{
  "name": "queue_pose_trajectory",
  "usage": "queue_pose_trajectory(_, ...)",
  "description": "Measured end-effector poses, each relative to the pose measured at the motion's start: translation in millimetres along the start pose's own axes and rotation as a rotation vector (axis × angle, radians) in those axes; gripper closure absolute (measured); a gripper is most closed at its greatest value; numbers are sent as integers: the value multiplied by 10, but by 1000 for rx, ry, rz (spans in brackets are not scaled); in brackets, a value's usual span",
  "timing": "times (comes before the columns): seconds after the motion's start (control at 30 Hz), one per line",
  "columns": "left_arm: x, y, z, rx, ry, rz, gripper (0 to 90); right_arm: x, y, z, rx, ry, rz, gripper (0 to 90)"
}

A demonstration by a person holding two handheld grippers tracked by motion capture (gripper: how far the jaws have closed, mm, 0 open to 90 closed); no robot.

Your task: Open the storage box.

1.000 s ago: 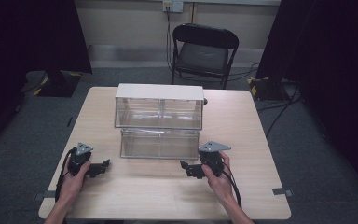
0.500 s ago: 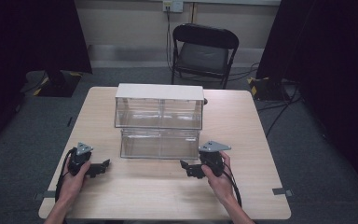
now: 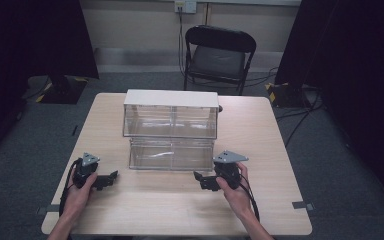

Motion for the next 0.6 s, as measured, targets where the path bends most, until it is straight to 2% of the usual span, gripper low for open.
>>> queue_pose_trajectory(0.27,0,0,0,-1,0,1,90,24,-6,-25,16,12,9,126)
queue_pose_trajectory(0.33,0,0,0,0,0,0,90,33,7,-34,5,18,11,126)
queue_pose_trajectory(0.6,0,0,0,0,0,0,90,57,4,-57,13,31,10,127)
Point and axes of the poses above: each handheld gripper's, and its own axes: z roughly forward along the jaws, x roughly out of its top, y roughly to its right, the point moved 10 cm from there along z, roughly forward along the jaws, and after that the axes turned 4 degrees about -y, right-handed, at the moved point
